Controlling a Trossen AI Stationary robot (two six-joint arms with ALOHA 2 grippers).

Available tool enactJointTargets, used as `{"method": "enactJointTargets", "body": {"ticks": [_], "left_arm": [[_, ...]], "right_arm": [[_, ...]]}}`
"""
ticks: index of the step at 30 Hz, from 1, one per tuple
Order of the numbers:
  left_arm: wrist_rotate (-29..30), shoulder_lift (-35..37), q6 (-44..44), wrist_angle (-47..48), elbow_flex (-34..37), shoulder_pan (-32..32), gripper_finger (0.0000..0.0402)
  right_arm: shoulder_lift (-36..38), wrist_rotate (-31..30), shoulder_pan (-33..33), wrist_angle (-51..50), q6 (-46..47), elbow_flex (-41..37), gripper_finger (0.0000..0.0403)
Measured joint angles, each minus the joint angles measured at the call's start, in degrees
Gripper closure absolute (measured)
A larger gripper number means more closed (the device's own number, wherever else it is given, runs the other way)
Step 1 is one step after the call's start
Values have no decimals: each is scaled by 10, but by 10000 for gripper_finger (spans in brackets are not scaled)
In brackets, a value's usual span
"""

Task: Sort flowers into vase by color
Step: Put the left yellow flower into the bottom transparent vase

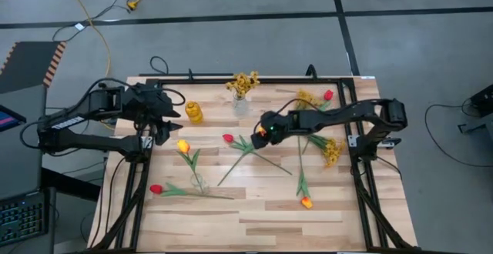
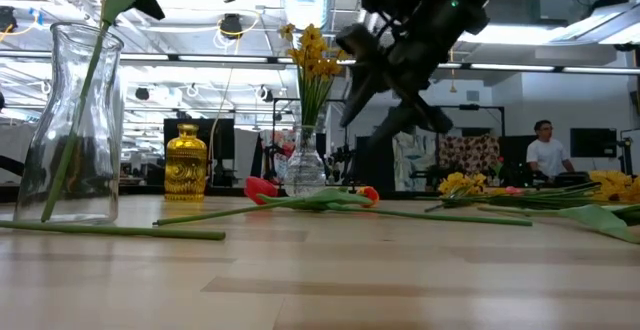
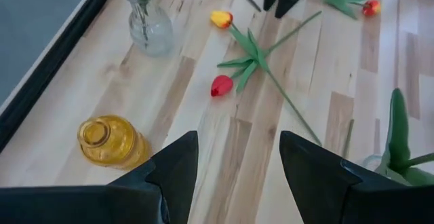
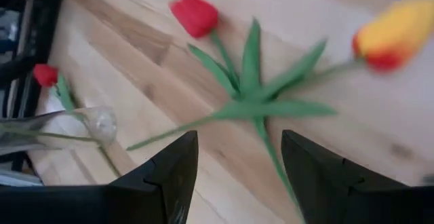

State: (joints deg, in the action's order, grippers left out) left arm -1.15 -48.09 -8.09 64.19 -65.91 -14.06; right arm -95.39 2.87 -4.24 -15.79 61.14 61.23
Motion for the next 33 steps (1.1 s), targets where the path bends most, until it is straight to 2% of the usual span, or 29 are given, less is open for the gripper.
{"method": "enactJointTargets", "body": {"ticks": [12, 23, 30, 33], "left_arm": [[-1, 2, 3, -3, 6, 0, 207], [-2, 1, 33, -3, 6, 0, 207], [-5, 1, 40, -2, 6, 0, 207], [-6, 1, 40, -2, 6, 0, 207]], "right_arm": [[-80, -62, 35, 43, 158, 0, 163], [-144, -114, 34, 125, 206, 0, 163], [-146, -166, 33, 134, 211, 0, 165], [-145, -167, 30, 136, 211, 0, 176]]}}
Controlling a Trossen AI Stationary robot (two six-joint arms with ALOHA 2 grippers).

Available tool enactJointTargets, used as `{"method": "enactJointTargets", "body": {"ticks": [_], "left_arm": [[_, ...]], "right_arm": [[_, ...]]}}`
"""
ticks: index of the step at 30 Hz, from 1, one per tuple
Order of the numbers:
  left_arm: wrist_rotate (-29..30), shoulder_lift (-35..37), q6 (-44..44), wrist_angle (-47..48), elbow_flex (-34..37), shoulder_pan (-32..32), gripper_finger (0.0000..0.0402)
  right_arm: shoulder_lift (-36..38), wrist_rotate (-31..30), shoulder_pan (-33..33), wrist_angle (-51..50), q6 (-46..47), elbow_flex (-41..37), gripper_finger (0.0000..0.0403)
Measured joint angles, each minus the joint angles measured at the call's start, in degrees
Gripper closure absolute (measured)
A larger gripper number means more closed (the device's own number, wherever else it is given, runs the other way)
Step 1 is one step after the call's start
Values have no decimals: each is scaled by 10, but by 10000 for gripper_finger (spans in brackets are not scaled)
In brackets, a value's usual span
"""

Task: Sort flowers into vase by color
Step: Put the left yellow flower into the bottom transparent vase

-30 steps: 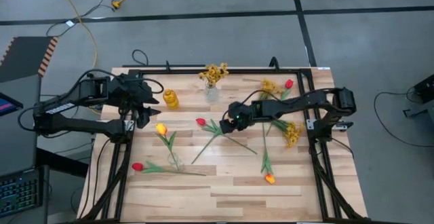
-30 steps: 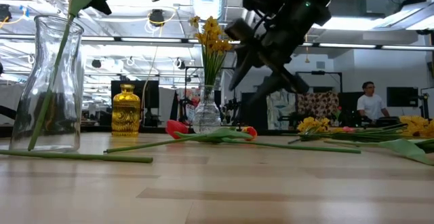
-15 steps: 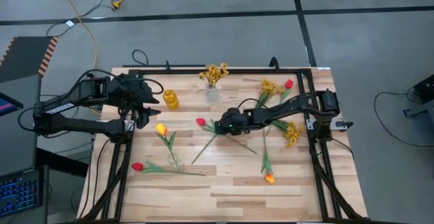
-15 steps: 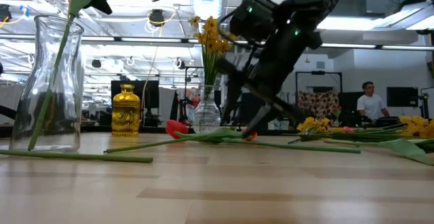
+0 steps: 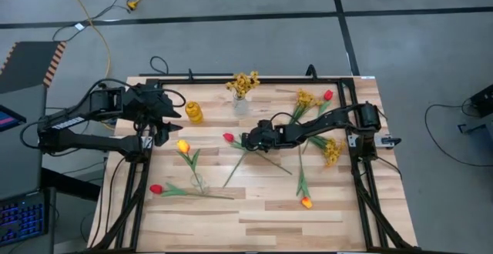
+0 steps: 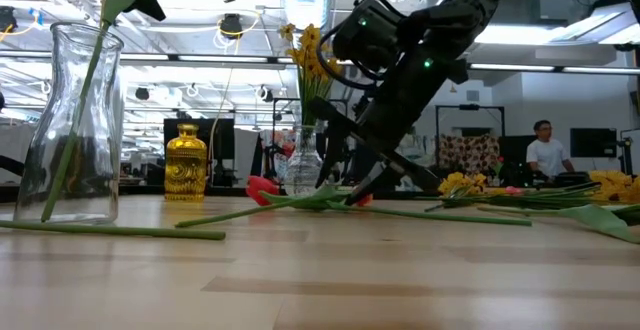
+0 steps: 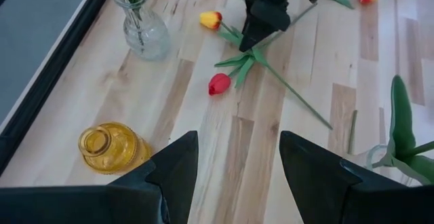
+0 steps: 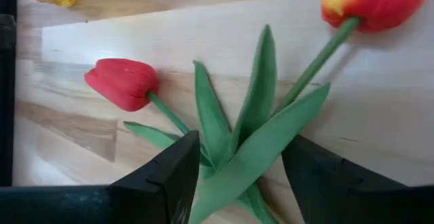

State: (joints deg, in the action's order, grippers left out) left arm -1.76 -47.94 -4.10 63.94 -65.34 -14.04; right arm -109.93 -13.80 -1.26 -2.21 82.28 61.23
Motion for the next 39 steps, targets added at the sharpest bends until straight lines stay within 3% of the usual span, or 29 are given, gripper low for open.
{"method": "enactJointTargets", "body": {"ticks": [12, 19, 32, 39], "left_arm": [[0, 0, 0, 0, 0, 0, 207], [0, 0, 0, 0, 0, 0, 207], [0, 0, 0, 0, 0, 0, 207], [4, 29, 0, 0, 0, 0, 207]], "right_arm": [[0, -1, 0, -8, -8, 0, 283], [0, -1, 0, -7, -13, 0, 323], [6, 0, 0, -7, -41, 0, 348], [68, -12, 0, -9, -103, 0, 349]]}}
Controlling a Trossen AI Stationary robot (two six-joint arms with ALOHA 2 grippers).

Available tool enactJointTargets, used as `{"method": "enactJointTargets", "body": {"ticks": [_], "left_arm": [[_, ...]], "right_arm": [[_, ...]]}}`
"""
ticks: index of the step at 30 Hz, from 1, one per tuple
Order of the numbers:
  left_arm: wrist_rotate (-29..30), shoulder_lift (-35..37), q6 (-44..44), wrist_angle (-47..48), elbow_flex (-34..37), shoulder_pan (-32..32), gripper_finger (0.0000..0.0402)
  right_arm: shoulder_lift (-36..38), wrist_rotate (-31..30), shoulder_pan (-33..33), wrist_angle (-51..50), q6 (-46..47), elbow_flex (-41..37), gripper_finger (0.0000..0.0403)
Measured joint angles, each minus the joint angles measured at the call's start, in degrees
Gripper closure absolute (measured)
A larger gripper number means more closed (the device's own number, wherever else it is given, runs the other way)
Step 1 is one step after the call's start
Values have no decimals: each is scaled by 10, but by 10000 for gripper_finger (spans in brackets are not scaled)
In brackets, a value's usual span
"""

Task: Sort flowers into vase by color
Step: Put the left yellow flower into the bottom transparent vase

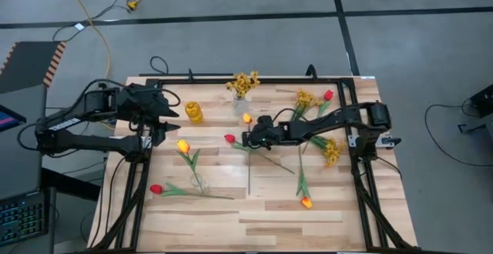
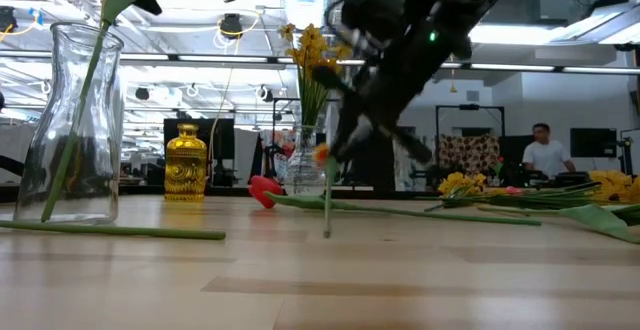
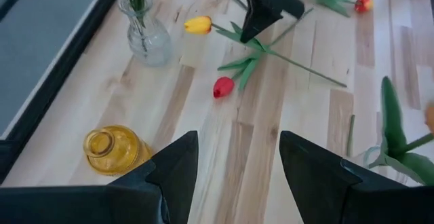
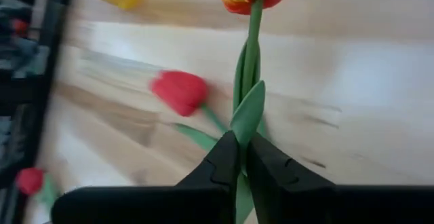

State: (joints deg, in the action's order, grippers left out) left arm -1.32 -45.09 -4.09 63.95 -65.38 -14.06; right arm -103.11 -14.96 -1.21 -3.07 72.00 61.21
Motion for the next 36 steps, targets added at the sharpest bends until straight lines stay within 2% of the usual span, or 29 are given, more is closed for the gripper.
{"method": "enactJointTargets", "body": {"ticks": [4, 8, 11, 15, 19, 22, 29, 36], "left_arm": [[3, 38, -1, 0, 0, 0, 207], [3, 84, -8, 0, 0, 0, 207], [3, 114, -12, 1, 0, 0, 207], [2, 145, -13, 0, -1, 0, 207], [3, 164, -13, -1, -1, 0, 207], [3, 168, -13, -5, -1, 0, 207], [4, 166, -11, -6, -1, 0, 207], [5, 166, 13, -6, 0, 0, 207]], "right_arm": [[50, -8, 1, 2, -45, 0, 350], [97, -43, 11, 15, -99, 0, 350], [126, -69, 25, 54, -154, 0, 350], [144, -94, 48, 173, -257, 0, 350], [136, -93, 73, 335, -377, 0, 350], [125, -92, 87, 410, -441, 0, 350], [89, -82, 112, 537, -510, 0, 350], [23, -7, 117, 598, -576, 49, 350]]}}
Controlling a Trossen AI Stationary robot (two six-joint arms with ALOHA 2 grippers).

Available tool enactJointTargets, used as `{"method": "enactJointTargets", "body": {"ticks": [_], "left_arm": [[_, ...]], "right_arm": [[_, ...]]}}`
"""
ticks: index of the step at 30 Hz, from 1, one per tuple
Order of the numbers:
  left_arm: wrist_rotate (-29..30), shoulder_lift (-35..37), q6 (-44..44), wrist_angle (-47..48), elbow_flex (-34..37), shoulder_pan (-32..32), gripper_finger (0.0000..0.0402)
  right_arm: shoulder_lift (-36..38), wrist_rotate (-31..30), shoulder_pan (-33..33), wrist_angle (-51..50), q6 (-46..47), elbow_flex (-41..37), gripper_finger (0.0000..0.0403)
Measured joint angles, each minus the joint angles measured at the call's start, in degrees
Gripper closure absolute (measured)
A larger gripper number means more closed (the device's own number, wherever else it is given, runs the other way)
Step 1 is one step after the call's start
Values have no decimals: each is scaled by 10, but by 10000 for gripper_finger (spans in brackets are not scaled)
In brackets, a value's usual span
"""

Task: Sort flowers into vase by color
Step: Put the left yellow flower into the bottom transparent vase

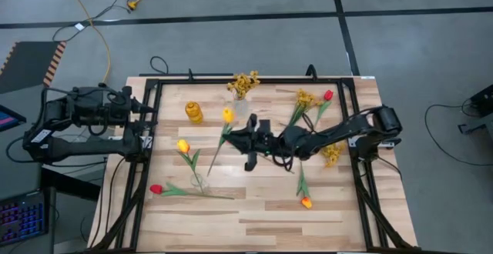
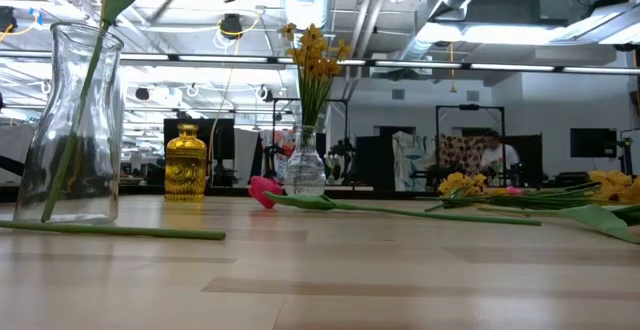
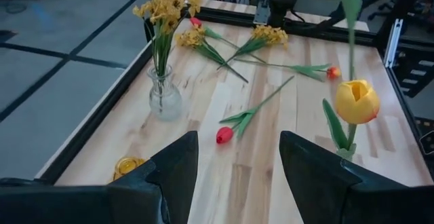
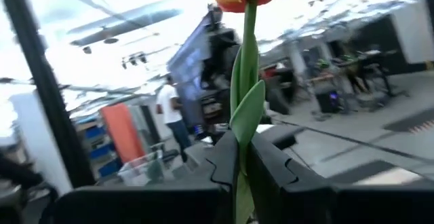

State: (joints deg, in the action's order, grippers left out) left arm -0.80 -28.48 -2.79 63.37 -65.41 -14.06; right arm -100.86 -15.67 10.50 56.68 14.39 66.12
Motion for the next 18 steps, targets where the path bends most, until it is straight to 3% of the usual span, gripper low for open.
{"method": "enactJointTargets", "body": {"ticks": [6, 18], "left_arm": [[0, 0, 0, 0, 0, 0, 207], [0, 0, 0, 0, 0, 0, 207]], "right_arm": [[-46, 68, -1, 0, -63, 65, 350], [-64, 81, 2, -55, -84, 98, 350]]}}
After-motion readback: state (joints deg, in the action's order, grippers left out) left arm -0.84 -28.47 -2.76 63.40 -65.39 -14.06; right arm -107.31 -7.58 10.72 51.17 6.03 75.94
